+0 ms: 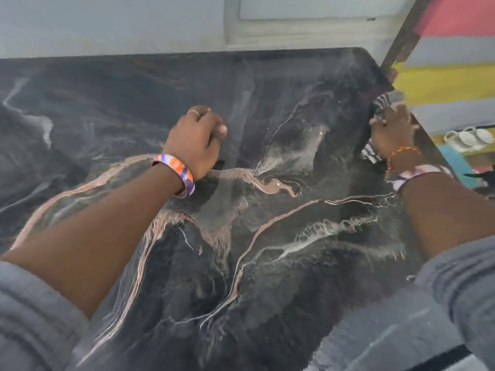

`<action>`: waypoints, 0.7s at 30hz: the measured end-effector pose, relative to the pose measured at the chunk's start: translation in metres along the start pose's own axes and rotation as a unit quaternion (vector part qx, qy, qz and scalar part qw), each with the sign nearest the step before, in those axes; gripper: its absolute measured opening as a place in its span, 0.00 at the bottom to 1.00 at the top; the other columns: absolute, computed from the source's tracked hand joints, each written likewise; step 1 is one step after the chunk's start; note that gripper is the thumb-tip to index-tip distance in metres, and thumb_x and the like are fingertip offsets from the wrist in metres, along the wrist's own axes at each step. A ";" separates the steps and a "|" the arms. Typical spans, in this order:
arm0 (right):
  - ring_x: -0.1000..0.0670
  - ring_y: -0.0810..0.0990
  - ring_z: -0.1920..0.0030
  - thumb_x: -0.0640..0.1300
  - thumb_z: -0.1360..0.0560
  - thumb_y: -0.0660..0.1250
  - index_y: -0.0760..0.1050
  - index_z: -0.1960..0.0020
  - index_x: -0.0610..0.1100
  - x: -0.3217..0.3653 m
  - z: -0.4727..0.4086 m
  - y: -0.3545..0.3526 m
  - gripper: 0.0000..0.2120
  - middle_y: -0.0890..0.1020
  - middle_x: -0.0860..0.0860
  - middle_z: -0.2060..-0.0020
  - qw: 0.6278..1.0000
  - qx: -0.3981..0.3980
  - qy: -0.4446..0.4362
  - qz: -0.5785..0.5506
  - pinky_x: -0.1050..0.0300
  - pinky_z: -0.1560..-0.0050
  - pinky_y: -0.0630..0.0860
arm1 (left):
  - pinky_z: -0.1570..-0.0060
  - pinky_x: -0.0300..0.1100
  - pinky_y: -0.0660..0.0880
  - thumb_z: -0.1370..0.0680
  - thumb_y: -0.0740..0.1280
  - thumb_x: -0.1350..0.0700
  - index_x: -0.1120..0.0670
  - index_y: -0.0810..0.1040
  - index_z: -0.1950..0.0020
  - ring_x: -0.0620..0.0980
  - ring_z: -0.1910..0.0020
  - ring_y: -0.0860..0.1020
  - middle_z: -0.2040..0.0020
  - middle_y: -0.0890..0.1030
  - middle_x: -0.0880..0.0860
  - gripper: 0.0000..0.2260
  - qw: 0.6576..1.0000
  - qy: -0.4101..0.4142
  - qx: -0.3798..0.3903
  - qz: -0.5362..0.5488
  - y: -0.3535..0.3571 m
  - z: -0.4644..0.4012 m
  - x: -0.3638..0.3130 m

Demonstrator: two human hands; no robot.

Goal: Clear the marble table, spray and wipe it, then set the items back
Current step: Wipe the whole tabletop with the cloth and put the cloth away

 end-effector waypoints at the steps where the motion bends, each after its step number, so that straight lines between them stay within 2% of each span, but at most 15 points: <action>1: 0.38 0.60 0.29 0.57 0.31 0.50 0.68 0.40 0.57 0.012 0.007 0.006 0.22 0.62 0.40 0.28 0.999 0.028 -0.015 0.011 0.40 0.29 0.58 | 0.39 0.56 0.71 0.26 0.52 0.49 0.60 0.75 0.42 0.64 0.37 0.72 0.36 0.72 0.64 0.22 1.000 -0.002 0.003 -0.002 0.001 0.002 0.003; 2: 0.38 0.60 0.28 0.58 0.32 0.49 0.69 0.41 0.61 0.029 0.016 0.009 0.22 0.62 0.42 0.27 0.998 0.042 -0.047 -0.001 0.42 0.29 0.58 | 0.39 0.56 0.71 0.26 0.52 0.49 0.60 0.76 0.42 0.64 0.37 0.71 0.36 0.73 0.65 0.22 1.000 -0.005 0.005 -0.001 -0.001 0.004 0.005; 3: 0.38 0.61 0.28 0.55 0.29 0.52 0.69 0.39 0.62 0.056 0.029 0.013 0.20 0.62 0.44 0.27 0.995 0.053 -0.083 -0.020 0.45 0.29 0.60 | 0.38 0.56 0.70 0.26 0.52 0.49 0.61 0.76 0.42 0.65 0.37 0.71 0.37 0.73 0.65 0.23 1.000 -0.008 0.003 0.003 -0.003 0.006 0.008; 4: 0.39 0.62 0.28 0.49 0.25 0.55 0.69 0.34 0.57 0.086 0.048 0.017 0.20 0.62 0.45 0.26 0.990 0.070 -0.120 -0.030 0.49 0.30 0.60 | 0.38 0.57 0.70 0.26 0.52 0.49 0.61 0.76 0.42 0.65 0.37 0.71 0.37 0.73 0.66 0.23 1.000 -0.014 -0.001 0.005 -0.007 0.010 0.012; 6: 0.42 0.64 0.28 0.36 0.24 0.57 0.69 0.31 0.47 0.155 0.101 0.022 0.22 0.61 0.45 0.26 0.969 0.101 -0.213 -0.074 0.57 0.31 0.59 | 0.38 0.57 0.70 0.26 0.52 0.50 0.62 0.76 0.42 0.65 0.38 0.71 0.37 0.73 0.66 0.23 0.999 -0.029 -0.019 0.007 -0.018 0.018 0.020; 8: 0.42 0.63 0.27 0.31 0.26 0.57 0.70 0.32 0.44 0.216 0.161 0.036 0.24 0.63 0.43 0.27 0.931 0.132 -0.315 -0.127 0.63 0.31 0.56 | 0.39 0.57 0.71 0.26 0.51 0.50 0.62 0.75 0.41 0.65 0.38 0.71 0.37 0.73 0.66 0.23 0.998 -0.045 -0.040 0.007 -0.032 0.028 0.030; 10: 0.43 0.66 0.29 0.32 0.26 0.59 0.71 0.32 0.44 0.254 0.212 0.054 0.23 0.68 0.44 0.29 0.899 0.194 -0.355 -0.166 0.62 0.32 0.59 | 0.39 0.56 0.70 0.25 0.50 0.50 0.63 0.75 0.41 0.66 0.39 0.72 0.38 0.73 0.66 0.23 0.997 -0.054 -0.062 0.011 -0.049 0.036 0.041; 13: 0.43 0.73 0.35 0.37 0.23 0.60 0.71 0.33 0.44 0.280 0.271 0.059 0.19 0.76 0.44 0.35 0.867 0.290 -0.336 -0.227 0.56 0.36 0.66 | 0.39 0.55 0.69 0.21 0.51 0.52 0.64 0.75 0.41 0.66 0.38 0.72 0.38 0.74 0.67 0.21 0.994 -0.068 -0.076 0.027 -0.070 0.038 0.050; 15: 0.43 0.76 0.39 0.35 0.22 0.60 0.71 0.34 0.39 0.269 0.279 0.050 0.17 0.77 0.39 0.38 0.833 0.327 -0.265 -0.359 0.52 0.36 0.70 | 0.40 0.54 0.69 0.20 0.52 0.54 0.65 0.75 0.42 0.65 0.39 0.72 0.40 0.75 0.68 0.19 0.993 -0.064 -0.082 0.047 -0.080 0.037 0.044; 16: 0.44 0.78 0.43 0.34 0.22 0.60 0.71 0.34 0.38 0.253 0.274 0.041 0.17 0.78 0.38 0.40 0.820 0.320 -0.210 -0.426 0.54 0.40 0.74 | 0.40 0.53 0.69 0.20 0.52 0.55 0.65 0.76 0.42 0.65 0.39 0.73 0.40 0.76 0.68 0.19 0.993 -0.057 -0.086 0.058 -0.083 0.037 0.038; 18: 0.53 0.81 0.56 0.34 0.23 0.59 0.68 0.32 0.36 0.210 0.262 0.020 0.19 0.80 0.41 0.48 0.795 0.274 -0.102 -0.531 0.67 0.55 0.78 | 0.42 0.51 0.69 0.20 0.52 0.55 0.65 0.76 0.44 0.63 0.41 0.74 0.42 0.77 0.67 0.18 0.993 -0.040 -0.085 0.067 -0.080 0.036 0.022; 19: 0.59 0.80 0.63 0.34 0.23 0.59 0.67 0.32 0.36 0.182 0.257 0.009 0.19 0.80 0.44 0.54 0.789 0.235 -0.060 -0.565 0.70 0.63 0.76 | 0.43 0.51 0.69 0.20 0.52 0.55 0.65 0.76 0.44 0.63 0.41 0.74 0.42 0.77 0.67 0.18 0.994 -0.027 -0.076 0.069 -0.074 0.037 0.013; 21: 0.62 0.76 0.74 0.35 0.22 0.58 0.65 0.31 0.36 0.121 0.247 -0.017 0.19 0.77 0.48 0.60 0.766 0.159 0.013 -0.623 0.71 0.74 0.72 | 0.44 0.51 0.70 0.21 0.52 0.53 0.64 0.76 0.46 0.63 0.43 0.75 0.44 0.78 0.66 0.19 0.996 0.006 -0.046 0.076 -0.055 0.042 -0.006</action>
Point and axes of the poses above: each hand's wrist, its own z-axis away from the middle knuckle, its own y-axis out of the palm, x = y × z, the point moved 7 cm from there along -z, towards the middle knuckle
